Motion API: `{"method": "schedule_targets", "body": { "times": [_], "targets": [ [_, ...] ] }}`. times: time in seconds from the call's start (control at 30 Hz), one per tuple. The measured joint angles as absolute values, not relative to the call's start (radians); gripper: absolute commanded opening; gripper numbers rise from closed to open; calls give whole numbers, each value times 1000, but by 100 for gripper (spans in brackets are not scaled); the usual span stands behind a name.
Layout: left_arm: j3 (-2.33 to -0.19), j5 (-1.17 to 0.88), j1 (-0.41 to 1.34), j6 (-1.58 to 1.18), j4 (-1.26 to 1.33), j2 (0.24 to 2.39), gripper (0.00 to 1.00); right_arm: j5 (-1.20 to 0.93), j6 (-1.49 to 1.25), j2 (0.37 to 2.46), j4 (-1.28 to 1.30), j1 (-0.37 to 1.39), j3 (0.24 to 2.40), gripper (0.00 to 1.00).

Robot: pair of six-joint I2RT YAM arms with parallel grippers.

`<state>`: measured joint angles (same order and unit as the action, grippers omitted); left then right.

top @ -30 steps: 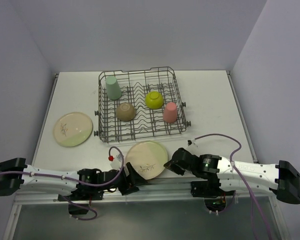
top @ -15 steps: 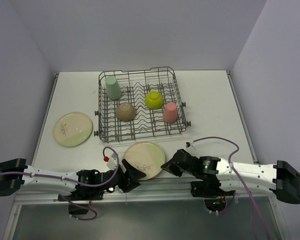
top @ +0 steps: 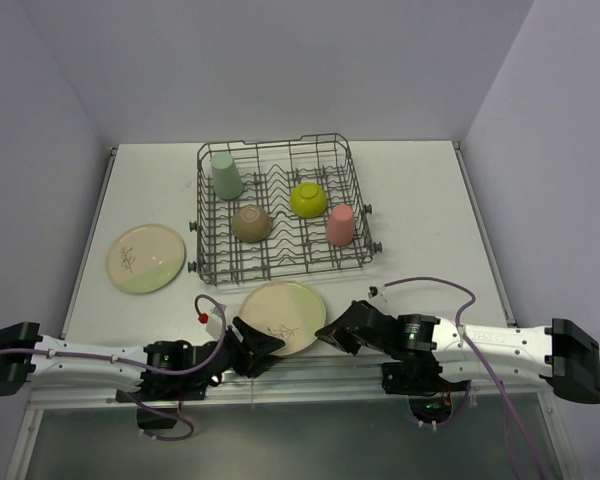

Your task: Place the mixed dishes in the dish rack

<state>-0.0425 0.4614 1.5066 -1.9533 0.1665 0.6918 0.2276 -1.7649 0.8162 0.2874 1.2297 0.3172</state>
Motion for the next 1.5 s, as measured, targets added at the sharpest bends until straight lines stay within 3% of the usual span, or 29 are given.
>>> {"method": "schedule_targets", "body": {
  "times": [0.5,0.8,0.87,1.07,1.13,1.17,1.23,1.3,1.4,1.5],
  "targets": [
    [-39,530,1507,-1957,173,748,41,265,-1848,841,255,1299,315,0],
    [-39,568,1509,-1974,217,783,11,302,-1929,825,285,1377,292,0],
    [-39,575,1509,-1975,220,783,0,316,-1944,825,284,1386,292,0],
    [-39,574,1510,-1973,210,778,0,348,-1946,841,286,1412,298,1],
    [-45,574,1511,-1973,197,768,0,367,-1932,842,309,1420,314,10],
    [-51,574,1510,-1972,190,765,0,379,-1921,840,329,1425,328,24],
    [-67,567,1510,-1969,178,762,0,395,-1890,834,376,1440,361,39],
    [-81,557,1511,-1959,149,769,0,402,-1865,817,406,1467,409,61],
    [-93,527,1519,-1957,102,813,0,423,-1841,780,424,1489,497,75],
    [-134,519,1535,-1958,99,865,0,447,-1834,745,451,1503,551,76]
  ]
}}
